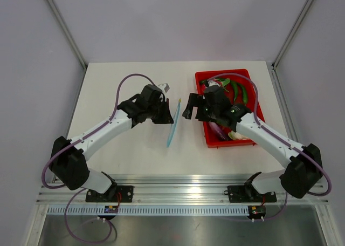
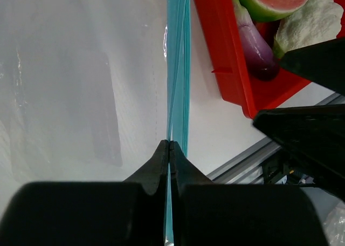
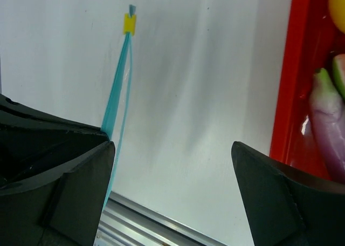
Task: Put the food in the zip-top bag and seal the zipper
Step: Open the zipper of the food storage bag.
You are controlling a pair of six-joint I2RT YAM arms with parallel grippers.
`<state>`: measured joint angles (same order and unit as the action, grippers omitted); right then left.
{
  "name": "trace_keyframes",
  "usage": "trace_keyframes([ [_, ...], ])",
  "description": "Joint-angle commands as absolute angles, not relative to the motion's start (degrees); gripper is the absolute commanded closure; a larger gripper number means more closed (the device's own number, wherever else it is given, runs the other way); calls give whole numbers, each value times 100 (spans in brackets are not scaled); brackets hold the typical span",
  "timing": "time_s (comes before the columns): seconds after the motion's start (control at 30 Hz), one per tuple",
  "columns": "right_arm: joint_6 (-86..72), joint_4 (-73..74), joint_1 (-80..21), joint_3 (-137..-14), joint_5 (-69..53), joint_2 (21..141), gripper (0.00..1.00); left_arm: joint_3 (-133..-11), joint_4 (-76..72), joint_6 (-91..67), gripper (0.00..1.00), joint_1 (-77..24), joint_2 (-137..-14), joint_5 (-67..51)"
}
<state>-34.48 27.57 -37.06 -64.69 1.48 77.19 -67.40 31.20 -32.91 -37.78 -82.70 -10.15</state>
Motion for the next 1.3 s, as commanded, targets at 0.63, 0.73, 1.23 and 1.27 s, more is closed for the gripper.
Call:
trace_keyframes([
  [0.63, -3867, 1890, -4060, -6635, -422, 8622, 24, -6820, 2804, -3586, 100, -3612, -7813, -1441],
  [0.73, -3858, 1811, -4096, -6723, -492, 8824, 30, -6820, 2812, -3586, 100, -3612, -7796, -1450],
  [1.23, -3823, 2382, -4166, -6917, 272, 8824, 100, -6794, 3630, -3305, 98, -3489, -7594, -263],
  [1.27, -3849, 2399, -4201, -6952, 299, 8885, 100, -6794, 3586, -3339, 91, -3498, -7611, -281],
])
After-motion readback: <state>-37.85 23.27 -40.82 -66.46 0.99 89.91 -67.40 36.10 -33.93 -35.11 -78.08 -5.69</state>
